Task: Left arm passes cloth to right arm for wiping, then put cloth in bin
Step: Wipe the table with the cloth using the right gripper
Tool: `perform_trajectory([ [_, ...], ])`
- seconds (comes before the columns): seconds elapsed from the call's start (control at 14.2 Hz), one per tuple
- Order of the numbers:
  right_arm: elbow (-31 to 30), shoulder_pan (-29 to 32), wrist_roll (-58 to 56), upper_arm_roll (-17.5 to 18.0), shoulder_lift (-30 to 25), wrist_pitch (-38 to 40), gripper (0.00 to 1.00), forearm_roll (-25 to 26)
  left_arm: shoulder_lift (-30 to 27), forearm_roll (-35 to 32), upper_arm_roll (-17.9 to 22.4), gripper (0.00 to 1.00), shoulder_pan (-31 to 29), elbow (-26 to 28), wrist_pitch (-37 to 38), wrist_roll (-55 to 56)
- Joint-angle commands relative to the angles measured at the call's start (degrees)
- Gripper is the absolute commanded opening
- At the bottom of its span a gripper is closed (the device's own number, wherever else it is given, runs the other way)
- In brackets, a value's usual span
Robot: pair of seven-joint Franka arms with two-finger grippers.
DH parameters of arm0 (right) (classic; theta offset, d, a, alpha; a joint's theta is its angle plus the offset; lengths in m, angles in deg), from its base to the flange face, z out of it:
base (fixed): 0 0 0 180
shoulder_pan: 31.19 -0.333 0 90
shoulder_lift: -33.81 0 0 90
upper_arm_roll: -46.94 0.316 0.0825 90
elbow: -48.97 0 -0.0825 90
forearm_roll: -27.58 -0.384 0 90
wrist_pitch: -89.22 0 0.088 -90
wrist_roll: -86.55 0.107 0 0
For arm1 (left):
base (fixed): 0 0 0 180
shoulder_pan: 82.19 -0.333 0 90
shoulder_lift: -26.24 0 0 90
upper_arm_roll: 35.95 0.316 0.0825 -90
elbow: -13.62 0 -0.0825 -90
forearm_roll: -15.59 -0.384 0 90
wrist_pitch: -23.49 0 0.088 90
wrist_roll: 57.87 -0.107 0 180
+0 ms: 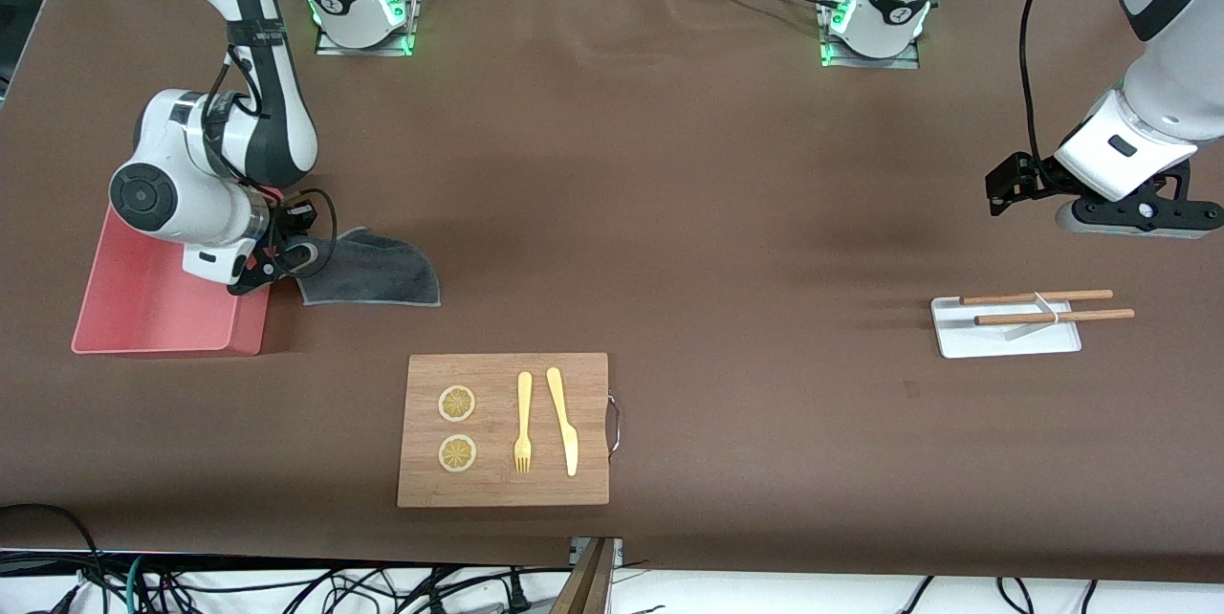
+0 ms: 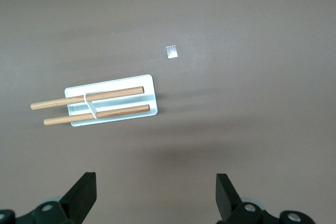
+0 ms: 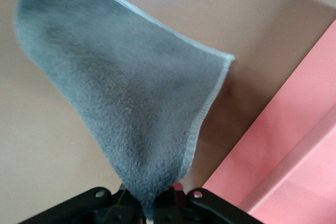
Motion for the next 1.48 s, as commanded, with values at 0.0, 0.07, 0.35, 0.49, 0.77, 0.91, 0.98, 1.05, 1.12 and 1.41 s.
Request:
perform_trajectory([
  [0.0,6.25,-0.7,0.5,-0.36,-0.43,7.26,0.0,-0.53,-0.76,-0.77,-0.12,1.0,-0.14,-0.16,0.65,-1.16],
  [0.07,7.31,-0.88,1.73,-0.28,-0.25,8.15,0.0,-0.44,-0.76,-0.77,-0.12,1.0,-0.14,-0.16,0.74,-1.24],
  [0.35,7.76,-2.55,7.7,1.74,2.12,5.53,0.0,-0.71,-0.85,-0.77,-0.12,1.0,-0.05,-0.16,1.09,-0.98],
  [0.49,7.76,-2.55,14.45,5.85,3.0,2.81,0.0,-0.79,-0.85,-0.77,-0.12,1.0,-0.05,-0.16,1.09,-0.98],
  [0.77,7.85,-2.55,29.92,16.57,8.0,-7.46,0.0,-3.16,-0.85,-0.77,-0.12,1.0,-0.05,-0.16,1.61,-0.63],
  [0.91,11.43,-2.81,39.13,22.28,11.95,-10.82,0.0,-3.43,-0.85,-0.77,-0.12,1.0,-0.05,-0.16,1.79,-0.63],
  [0.98,14.5,-3.25,45.27,24.66,13.97,-10.91,0.0,-3.34,-0.93,-0.77,-0.12,1.0,-0.05,-0.16,1.88,-0.63],
  [1.05,16.97,-4.04,49.51,25.82,15.12,-10.92,0.0,-3.34,-0.93,-0.6,-0.12,1.0,-0.14,-0.16,1.97,-0.72],
  [1.12,19.43,-5.18,53.3,26.26,16.09,-10.39,0.0,-3.43,-0.93,-0.59,-0.12,1.0,-0.14,-0.16,2.06,-0.72],
  [1.41,25.68,-7.46,64.56,28.29,16.63,-5.83,0.0,-4.83,-0.93,-0.59,-0.12,1.0,-0.14,-0.16,2.15,-0.72],
])
